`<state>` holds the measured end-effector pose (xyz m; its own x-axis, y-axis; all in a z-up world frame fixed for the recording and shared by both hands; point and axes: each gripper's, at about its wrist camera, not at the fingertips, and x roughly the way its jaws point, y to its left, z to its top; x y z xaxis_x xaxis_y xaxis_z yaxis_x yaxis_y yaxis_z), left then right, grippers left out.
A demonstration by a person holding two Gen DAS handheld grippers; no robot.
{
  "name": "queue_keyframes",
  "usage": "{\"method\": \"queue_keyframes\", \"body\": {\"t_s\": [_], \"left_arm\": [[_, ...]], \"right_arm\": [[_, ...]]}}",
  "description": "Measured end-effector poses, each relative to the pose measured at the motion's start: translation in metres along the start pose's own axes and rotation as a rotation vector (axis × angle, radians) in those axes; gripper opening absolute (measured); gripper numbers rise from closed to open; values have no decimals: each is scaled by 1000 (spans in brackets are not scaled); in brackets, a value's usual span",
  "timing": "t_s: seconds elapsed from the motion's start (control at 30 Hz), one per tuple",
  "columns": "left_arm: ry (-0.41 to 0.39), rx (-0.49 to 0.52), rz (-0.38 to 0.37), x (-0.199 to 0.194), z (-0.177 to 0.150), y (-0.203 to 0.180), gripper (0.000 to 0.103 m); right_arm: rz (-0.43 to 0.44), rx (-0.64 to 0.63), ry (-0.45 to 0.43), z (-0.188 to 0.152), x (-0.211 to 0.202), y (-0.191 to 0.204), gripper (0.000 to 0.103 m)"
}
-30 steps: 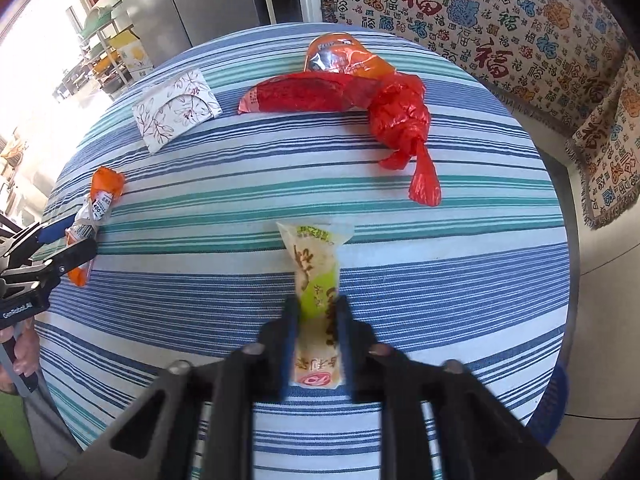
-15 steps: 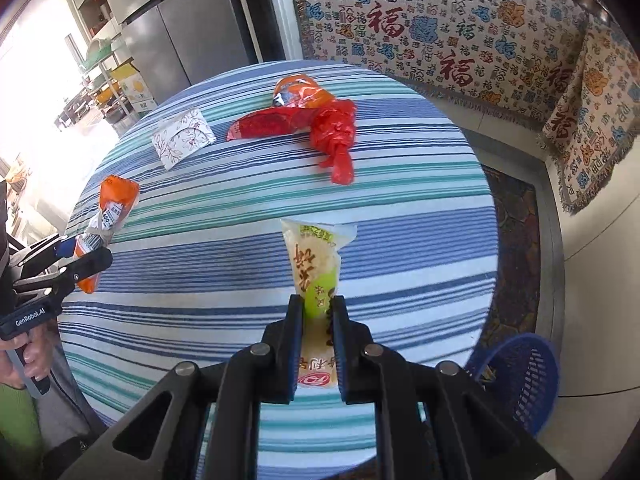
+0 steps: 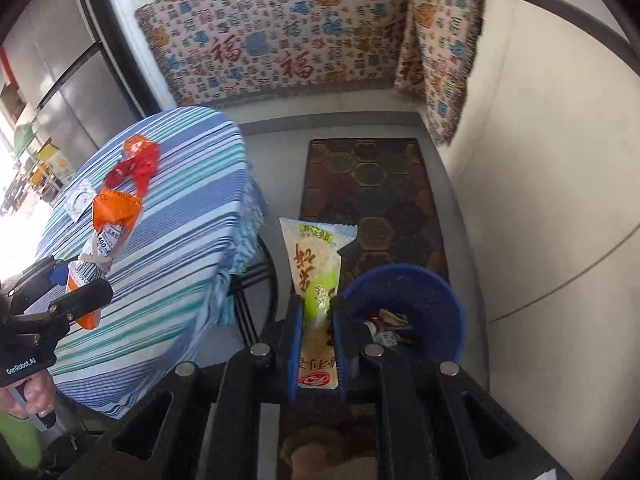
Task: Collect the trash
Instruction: 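Carry wrapped bag and snack bar to the wastebasket and open both tools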
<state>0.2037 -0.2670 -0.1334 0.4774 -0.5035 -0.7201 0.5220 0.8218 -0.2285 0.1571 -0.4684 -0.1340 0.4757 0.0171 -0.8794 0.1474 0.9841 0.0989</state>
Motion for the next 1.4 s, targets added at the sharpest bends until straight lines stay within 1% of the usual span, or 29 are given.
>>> {"method": "queue_keyframes", "body": {"t_s": [0.1,0.27,0.47,0.67,0.9,1.1,1.13,1.17,1.2,1.23,1.27,1.4], "left_arm": [[29,15,-29,36,8,-27,50],[78,23,-65,90,11,-56,51],[135,45,-63,145,5,-80,51],[181,62,-44,183,-1,-94,51],[213,73,-39,208,-2,-102,52],[233,103,-31,224,-6,-110,52],[234,109,-28,226,-7,-112,54],[235,114,-30,228,-8,-112,61],[237,119,-28,231,-9,-113,68],[232,126,-21,232,-9,-114,77],[223,135,-15,233,-9,-114,78],[202,147,-6,224,-4,-115,78]], "right_arm": [[-20,55,3,-6,7,-36,14],[-29,129,11,-17,28,-82,14],[-31,165,31,-28,61,-110,14],[-16,194,48,-35,91,-131,15],[-6,222,53,-39,114,-149,16],[10,246,57,-41,127,-160,17],[14,249,56,-41,129,-162,17],[20,255,53,-41,131,-164,18],[25,262,48,-42,132,-166,28],[23,272,42,-43,131,-169,33],[20,278,36,-44,130,-171,36],[14,291,3,-43,119,-173,36]]}}
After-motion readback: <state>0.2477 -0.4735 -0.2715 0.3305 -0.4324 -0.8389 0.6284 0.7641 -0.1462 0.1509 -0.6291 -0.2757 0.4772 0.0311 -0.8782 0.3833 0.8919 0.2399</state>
